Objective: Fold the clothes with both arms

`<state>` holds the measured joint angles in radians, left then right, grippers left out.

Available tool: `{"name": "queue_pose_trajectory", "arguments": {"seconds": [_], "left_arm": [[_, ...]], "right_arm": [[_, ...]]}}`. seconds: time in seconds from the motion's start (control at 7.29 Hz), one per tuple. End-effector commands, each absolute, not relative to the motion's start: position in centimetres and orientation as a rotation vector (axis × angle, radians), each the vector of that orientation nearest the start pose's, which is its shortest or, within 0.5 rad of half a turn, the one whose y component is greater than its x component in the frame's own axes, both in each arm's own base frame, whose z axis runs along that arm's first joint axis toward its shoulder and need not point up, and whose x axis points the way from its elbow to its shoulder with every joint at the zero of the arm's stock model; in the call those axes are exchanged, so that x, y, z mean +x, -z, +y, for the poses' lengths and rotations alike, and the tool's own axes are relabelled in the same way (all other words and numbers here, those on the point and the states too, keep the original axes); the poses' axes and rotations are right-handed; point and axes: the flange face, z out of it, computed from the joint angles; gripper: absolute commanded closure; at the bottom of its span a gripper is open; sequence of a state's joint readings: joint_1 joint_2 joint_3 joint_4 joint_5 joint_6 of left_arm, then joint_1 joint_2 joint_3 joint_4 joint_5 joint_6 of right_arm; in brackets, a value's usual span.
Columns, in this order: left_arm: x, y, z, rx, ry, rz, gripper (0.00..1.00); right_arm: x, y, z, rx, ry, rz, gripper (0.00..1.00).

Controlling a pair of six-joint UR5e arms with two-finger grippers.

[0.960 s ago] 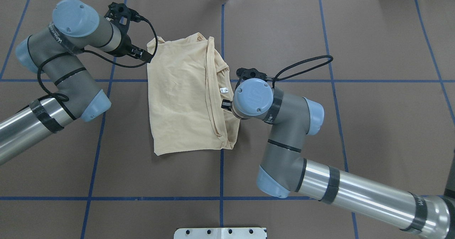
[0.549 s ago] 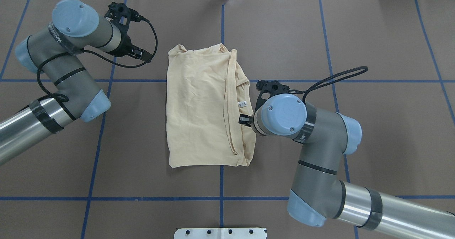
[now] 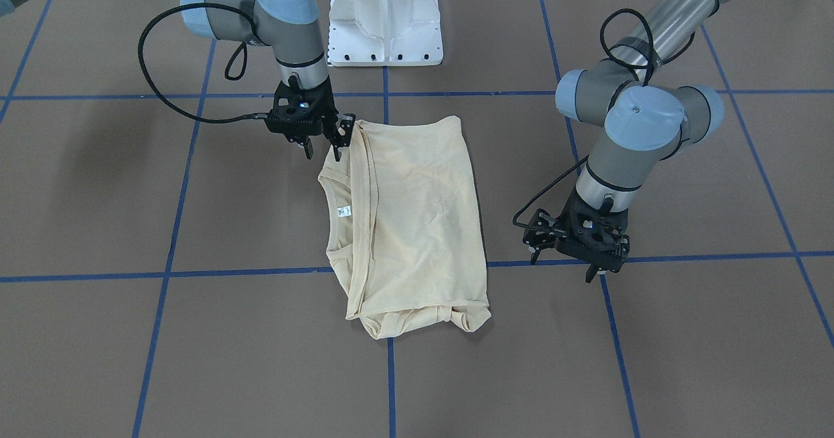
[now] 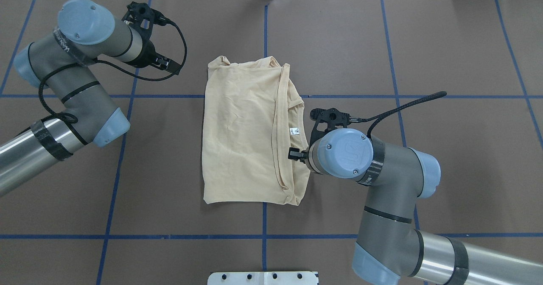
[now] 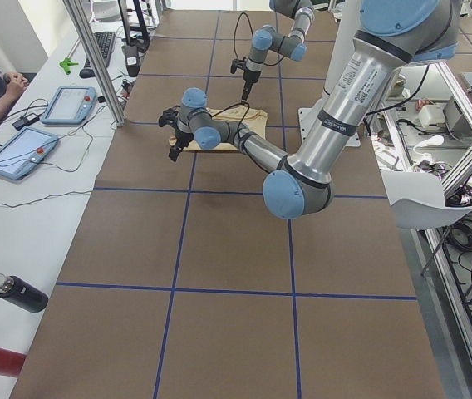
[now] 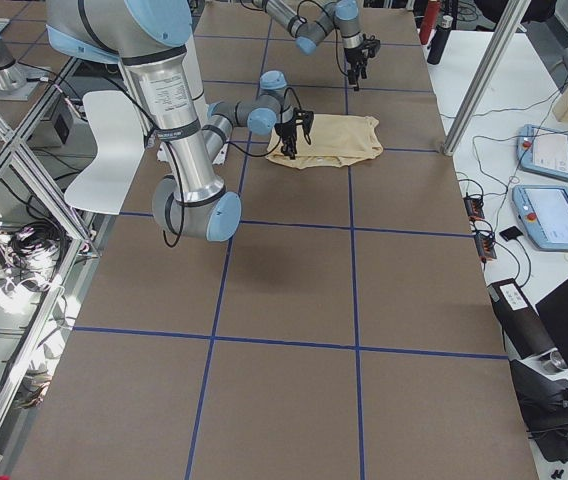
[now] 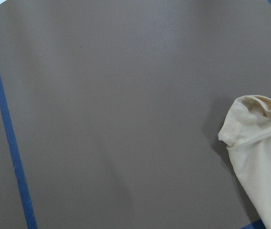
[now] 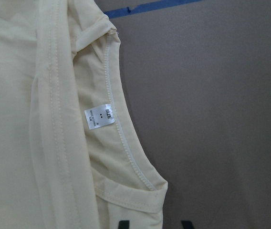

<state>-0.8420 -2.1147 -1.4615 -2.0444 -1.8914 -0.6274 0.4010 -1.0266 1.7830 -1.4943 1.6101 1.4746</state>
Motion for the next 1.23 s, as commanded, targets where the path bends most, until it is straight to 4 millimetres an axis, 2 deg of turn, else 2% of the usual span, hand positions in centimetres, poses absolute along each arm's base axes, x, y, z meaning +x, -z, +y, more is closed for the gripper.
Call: {"name": "queue_pose_trajectory", "arguments": {"seconds": [0.0, 0.27, 0.55, 0.69, 1.1], "left_arm": [[39.6, -33.9, -59.7, 0.518, -0.24, 0.802, 0.0], [39.5, -34.8, -59.4, 0.507, -0.24, 0.795, 0.0], [39.5, -34.8, -59.4, 0.507, -0.24, 0.795, 0.0], [39.5, -34.8, -59.4, 0.507, -0.24, 0.795, 0.0], [39.6, -34.7, -59.3, 0.509, -0.242, 0.797, 0.0]], "right_arm": [[-59.6, -22.4, -40.8, 0.169, -0.287, -0.784, 0.0], [-60.7, -20.8, -42.2, 0.169, -0.236, -0.687, 0.0], [-62.8, -20.5, -43.0, 0.155, -0.228, -0.636, 0.0], [-63.5, -20.6, -43.4, 0.152, -0.224, -0.621, 0.0], [-63.5, -21.6, -43.5, 0.16, -0.174, -0.566, 0.0]]}}
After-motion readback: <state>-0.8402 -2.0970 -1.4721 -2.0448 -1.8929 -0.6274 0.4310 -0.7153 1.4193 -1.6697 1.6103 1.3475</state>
